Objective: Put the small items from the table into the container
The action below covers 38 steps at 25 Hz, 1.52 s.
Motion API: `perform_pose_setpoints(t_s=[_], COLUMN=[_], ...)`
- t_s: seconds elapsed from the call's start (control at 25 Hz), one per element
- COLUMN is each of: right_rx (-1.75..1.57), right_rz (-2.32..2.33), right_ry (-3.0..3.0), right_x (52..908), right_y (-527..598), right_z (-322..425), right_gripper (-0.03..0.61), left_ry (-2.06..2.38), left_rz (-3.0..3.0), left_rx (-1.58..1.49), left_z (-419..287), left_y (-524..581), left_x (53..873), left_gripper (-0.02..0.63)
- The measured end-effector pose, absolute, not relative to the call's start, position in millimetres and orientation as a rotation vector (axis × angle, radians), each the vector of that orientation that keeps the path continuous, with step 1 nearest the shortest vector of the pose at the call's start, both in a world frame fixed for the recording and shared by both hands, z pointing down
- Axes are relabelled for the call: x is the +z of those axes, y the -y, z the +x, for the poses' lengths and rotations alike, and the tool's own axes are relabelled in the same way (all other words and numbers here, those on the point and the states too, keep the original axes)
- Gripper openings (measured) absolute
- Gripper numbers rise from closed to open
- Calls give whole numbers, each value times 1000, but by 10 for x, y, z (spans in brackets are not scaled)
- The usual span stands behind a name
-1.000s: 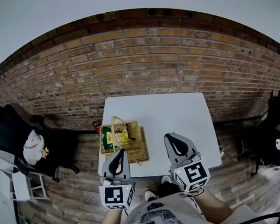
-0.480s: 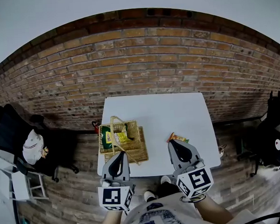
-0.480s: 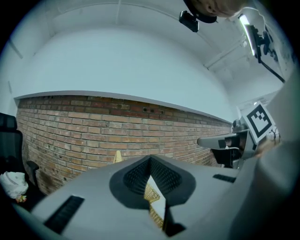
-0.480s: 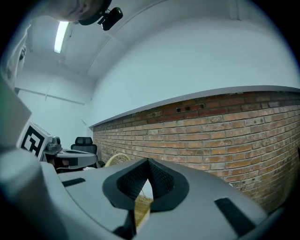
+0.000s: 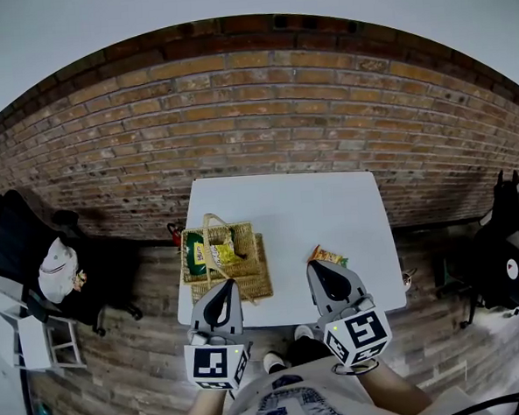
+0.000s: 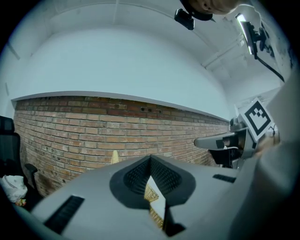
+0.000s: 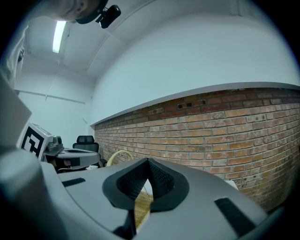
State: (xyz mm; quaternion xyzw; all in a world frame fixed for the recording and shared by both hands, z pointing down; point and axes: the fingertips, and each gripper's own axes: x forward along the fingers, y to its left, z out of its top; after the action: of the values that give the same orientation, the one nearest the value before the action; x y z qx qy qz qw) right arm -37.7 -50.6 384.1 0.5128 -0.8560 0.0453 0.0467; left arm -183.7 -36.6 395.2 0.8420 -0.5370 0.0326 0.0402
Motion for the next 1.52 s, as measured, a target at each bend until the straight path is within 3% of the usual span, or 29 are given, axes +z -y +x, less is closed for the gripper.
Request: perform_pose_setpoints(t_s=[0.48, 1.52], right_rx=[148, 264], right_rz=[1581, 1462], right_ry=[2576, 2560], right_x=[3853, 4314], right_y=[638, 1475], right_z=[-129, 1234], right_gripper=[18, 18], left_ry=[1644, 1643], left_rz=[2583, 2512], left_rx=[117, 209], left_z=[-1658, -210], left_y=[503, 1326], left_x=[3972, 4295], left_gripper=[51, 51])
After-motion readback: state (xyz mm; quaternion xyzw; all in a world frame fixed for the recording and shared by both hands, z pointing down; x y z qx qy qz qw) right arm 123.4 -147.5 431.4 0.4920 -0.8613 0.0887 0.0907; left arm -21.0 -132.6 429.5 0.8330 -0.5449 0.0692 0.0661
